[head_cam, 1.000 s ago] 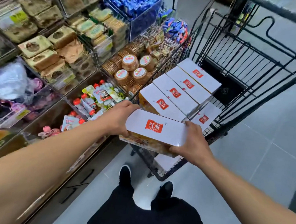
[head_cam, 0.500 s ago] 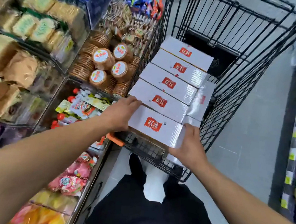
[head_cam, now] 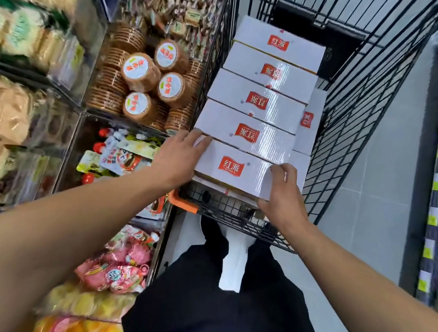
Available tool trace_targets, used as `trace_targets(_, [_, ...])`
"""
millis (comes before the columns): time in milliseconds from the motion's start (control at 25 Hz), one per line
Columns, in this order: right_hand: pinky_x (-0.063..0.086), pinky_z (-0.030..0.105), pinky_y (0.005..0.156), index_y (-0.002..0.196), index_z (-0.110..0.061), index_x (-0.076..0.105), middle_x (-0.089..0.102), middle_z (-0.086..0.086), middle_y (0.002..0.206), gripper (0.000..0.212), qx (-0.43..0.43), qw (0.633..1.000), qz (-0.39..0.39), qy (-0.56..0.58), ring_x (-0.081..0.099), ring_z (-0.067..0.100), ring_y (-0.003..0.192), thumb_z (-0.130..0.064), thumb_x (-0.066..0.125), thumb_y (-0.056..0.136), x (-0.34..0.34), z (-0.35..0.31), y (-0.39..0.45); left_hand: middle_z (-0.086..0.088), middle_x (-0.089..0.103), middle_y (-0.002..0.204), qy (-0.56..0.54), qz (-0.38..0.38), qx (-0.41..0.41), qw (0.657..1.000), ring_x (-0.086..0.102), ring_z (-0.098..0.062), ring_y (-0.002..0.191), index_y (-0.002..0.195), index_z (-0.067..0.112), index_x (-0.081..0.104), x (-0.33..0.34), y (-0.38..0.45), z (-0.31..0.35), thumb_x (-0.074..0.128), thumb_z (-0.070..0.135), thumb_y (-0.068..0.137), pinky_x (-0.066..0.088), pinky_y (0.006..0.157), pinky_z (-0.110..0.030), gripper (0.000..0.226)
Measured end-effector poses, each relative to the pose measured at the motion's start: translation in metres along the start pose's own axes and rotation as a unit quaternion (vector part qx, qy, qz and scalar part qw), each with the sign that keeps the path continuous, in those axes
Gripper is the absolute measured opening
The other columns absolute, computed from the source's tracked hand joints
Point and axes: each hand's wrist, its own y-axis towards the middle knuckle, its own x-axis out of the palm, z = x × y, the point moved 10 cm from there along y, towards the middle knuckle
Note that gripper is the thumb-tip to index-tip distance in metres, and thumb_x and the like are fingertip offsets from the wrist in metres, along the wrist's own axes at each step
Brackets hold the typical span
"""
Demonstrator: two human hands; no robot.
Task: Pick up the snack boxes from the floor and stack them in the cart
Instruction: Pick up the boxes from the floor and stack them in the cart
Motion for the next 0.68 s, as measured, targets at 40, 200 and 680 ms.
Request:
trace_targets(40, [0.041,0.028,0.072,0.137,-0.010,0.035,0.026,0.007,0.142,0.073,-0.003,1.000,-0.006,-0.004,0.055,0.031,0.105,-0.017,0.076,0.077,0.001,-0.001,0.000,-0.014,0.036,0.145,0.000,-0.004,-0.002,1.000,0.039,-0.036,0.126,0.143,0.015,0.032,0.002,-0.002,-0.001,0.067,0.016,0.073,0.043,0.099,-0.047,0.078])
trace_targets(200, [0.048,0.036,0.085,0.139,-0.013,0.035,0.027,0.006,0.146,0.069,-0.018,0.998,-0.031,-0.047,0.051,0.032,0.114,-0.028,0.071,0.082,0.000,-0.002,-0.003,-0.015,0.036,0.149,-0.012,-0.007,-0.009,1.000,0.034,-0.035,0.133,0.145,0.014,0.034,0.002,-0.017,0.003,0.064,0.029,0.078,0.032,0.111,-0.046,0.075])
trace_targets(680, [0.030,0.042,0.111,0.139,-0.011,0.042,0.040,0.015,0.147,0.063,-0.359,0.885,-0.052,-0.292,0.036,0.035,0.133,-0.045,0.051,0.087,-0.004,-0.078,-0.058,-0.010,0.027,0.156,-0.199,0.092,-0.322,0.921,0.030,-0.029,0.141,0.151,0.015,0.025,-0.001,-0.191,0.075,0.055,0.045,0.089,0.028,0.113,-0.037,0.075])
